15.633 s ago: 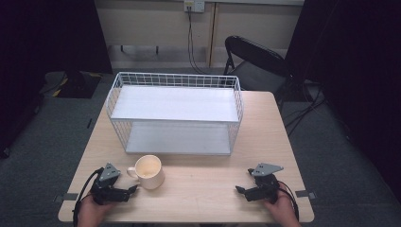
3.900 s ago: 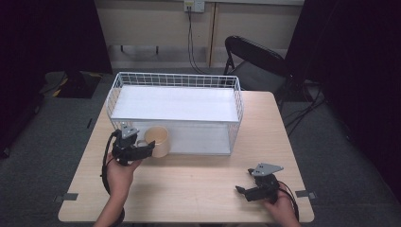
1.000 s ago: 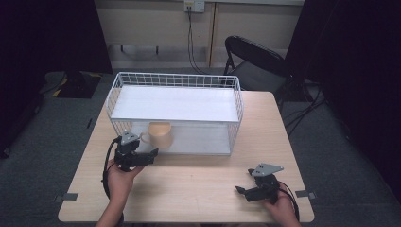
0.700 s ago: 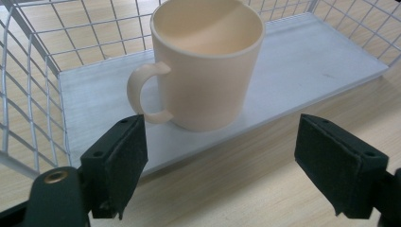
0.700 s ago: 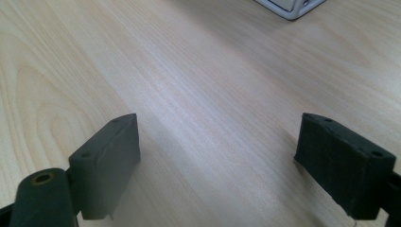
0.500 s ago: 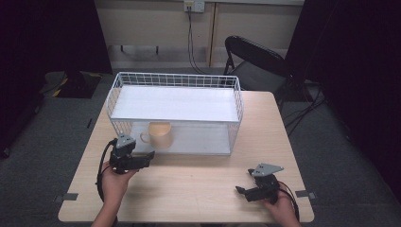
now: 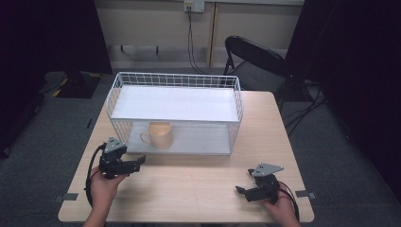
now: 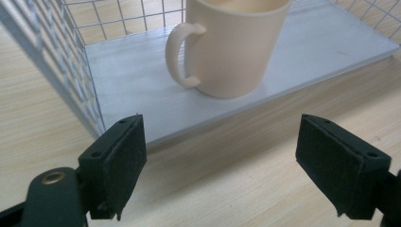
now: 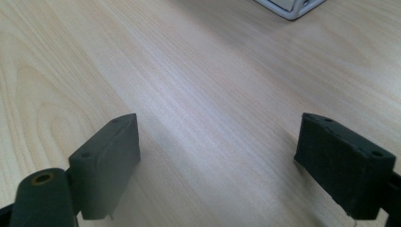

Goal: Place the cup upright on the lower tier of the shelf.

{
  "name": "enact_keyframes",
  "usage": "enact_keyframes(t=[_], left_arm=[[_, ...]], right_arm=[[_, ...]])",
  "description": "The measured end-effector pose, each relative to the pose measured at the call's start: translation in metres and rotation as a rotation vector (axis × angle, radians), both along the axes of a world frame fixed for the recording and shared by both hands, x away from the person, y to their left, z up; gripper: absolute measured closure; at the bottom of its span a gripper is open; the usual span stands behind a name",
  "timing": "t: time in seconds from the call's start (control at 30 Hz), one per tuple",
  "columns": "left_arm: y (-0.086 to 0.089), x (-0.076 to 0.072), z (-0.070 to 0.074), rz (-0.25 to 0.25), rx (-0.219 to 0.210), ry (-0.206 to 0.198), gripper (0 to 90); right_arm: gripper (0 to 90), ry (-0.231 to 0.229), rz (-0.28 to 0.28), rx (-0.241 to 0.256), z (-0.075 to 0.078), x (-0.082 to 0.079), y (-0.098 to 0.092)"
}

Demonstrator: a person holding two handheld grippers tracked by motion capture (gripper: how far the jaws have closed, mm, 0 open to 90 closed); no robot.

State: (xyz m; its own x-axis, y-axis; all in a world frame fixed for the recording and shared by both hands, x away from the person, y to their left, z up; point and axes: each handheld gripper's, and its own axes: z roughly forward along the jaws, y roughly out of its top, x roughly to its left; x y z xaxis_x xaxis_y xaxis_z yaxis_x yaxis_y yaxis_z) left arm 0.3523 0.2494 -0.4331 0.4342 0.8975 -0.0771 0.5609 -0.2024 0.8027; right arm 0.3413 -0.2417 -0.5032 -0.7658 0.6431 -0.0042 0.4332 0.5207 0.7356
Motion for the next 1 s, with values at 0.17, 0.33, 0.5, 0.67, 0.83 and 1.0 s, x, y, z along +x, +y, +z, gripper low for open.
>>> enact_keyframes(t=[0.17, 0.33, 0.5, 0.67, 0.83, 1.0], left_arm=[[0.008, -0.006, -0.010, 0.000, -0.004, 0.010, 16.6], [0.014, -0.009, -0.016, 0.010, 0.007, 0.026, 16.8], [0.017, -0.013, -0.020, -0.008, 0.022, 0.017, 16.4], [0.022, -0.016, -0.025, -0.042, 0.019, 0.008, 15.7], [0.026, -0.018, -0.027, -0.049, 0.027, 0.014, 15.7], [0.030, -0.020, -0.032, -0.063, 0.043, 0.021, 15.7]], right_arm=[[13.6, 0.000, 0.000, 0.000, 0.000, 0.000, 0.000], [13.6, 0.000, 0.000, 0.000, 0.000, 0.000, 0.000], [13.6, 0.000, 0.000, 0.000, 0.000, 0.000, 0.000], [13.6, 0.000, 0.000, 0.000, 0.000, 0.000, 0.000], [13.6, 0.000, 0.000, 0.000, 0.000, 0.000, 0.000], [13.6, 0.000, 0.000, 0.000, 0.000, 0.000, 0.000]])
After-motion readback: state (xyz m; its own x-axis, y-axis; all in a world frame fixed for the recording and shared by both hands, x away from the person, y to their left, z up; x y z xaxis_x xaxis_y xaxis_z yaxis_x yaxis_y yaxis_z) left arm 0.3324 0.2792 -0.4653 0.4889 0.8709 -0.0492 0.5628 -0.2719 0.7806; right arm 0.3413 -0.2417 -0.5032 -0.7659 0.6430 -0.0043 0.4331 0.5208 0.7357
